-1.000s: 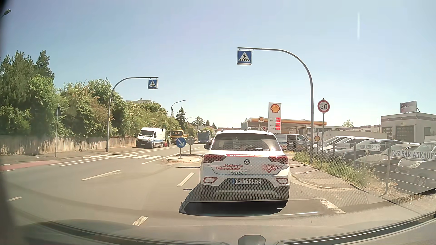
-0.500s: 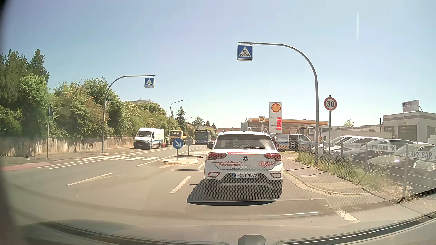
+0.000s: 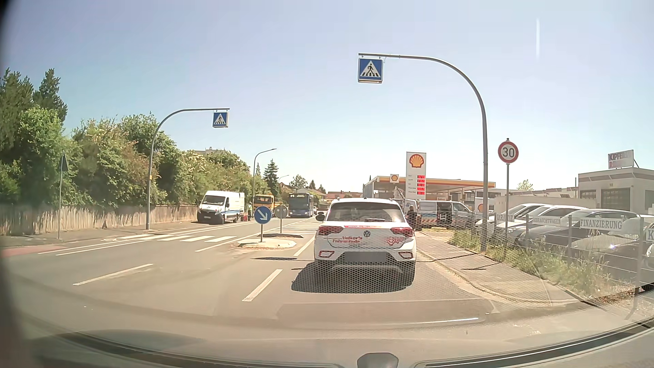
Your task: Follow the waypoints while adhering to traffic rules and regulations
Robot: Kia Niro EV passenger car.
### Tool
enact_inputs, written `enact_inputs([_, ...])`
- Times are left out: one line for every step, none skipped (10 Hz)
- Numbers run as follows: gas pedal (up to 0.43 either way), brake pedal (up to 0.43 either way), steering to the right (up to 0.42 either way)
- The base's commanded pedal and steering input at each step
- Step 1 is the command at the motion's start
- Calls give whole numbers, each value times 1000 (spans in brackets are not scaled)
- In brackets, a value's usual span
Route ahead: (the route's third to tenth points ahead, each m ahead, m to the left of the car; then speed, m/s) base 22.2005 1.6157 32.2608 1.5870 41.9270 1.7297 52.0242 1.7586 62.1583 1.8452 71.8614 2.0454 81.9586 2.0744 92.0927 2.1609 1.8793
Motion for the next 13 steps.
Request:
enact_inputs([20, 30, -5])
enact_inputs([47, 30, -5])
enact_inputs([67, 30, -4])
enact_inputs([98, 30, -3])
enact_inputs([110, 30, -2])
enact_inputs([130, 30, -2])
enact_inputs([150, 30, -1])
enact_inputs([157, 30, -1])
enact_inputs([177, 30, -1])
enact_inputs([209, 30, -1])
enact_inputs([228, 30, -1])
enact_inputs([260, 30, 0])
enact_inputs([287, 30, -1])
